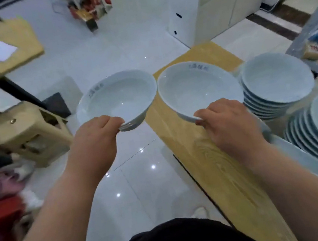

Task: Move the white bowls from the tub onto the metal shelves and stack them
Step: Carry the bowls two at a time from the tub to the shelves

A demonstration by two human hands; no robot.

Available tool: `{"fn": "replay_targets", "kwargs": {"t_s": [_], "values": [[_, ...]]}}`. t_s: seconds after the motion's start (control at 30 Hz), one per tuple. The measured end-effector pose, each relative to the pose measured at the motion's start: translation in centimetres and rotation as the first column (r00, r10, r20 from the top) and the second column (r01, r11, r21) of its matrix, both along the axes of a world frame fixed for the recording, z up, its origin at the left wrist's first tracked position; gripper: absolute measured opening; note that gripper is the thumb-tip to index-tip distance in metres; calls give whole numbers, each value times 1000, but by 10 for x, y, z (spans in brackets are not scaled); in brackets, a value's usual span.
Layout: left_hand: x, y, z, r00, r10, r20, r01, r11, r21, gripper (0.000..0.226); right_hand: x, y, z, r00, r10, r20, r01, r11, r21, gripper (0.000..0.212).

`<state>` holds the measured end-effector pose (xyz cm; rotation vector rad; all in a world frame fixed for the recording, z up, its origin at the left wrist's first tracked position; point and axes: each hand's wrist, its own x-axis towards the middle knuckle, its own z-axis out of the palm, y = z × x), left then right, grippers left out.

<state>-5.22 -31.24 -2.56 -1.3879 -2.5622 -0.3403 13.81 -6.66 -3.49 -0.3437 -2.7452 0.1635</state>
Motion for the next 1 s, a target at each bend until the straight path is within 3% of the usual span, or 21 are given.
{"fn": "replay_targets", "kwargs": {"t_s": [0.27, 0.43, 0.5, 0.63, 0.77, 1.0], "values": [[-17, -227, 1, 886, 462, 35, -460, 886, -59, 31, -157, -163, 3, 893, 449, 21, -450, 892, 37, 2], [5, -344, 17, 719, 694, -40, -695, 716, -59, 24, -229, -283, 5, 739, 674, -13, -674, 739, 20, 3], [19, -376, 28, 641, 765, -56, -767, 640, -46, 34, -253, -328, 13, 656, 754, -27, -754, 656, 16, 4], [51, -422, 48, 427, 898, -110, -904, 428, -7, 46, -290, -409, 38, 429, 903, -9, -901, 429, 61, 6], [87, -440, 76, 179, 971, -161, -981, 189, 50, 40, -317, -474, 73, 193, 981, -14, -972, 193, 136, 10], [155, -456, 132, -285, 905, -315, -955, -242, 170, 32, -324, -583, 141, -246, 961, -129, -946, -210, 246, 12]]}}
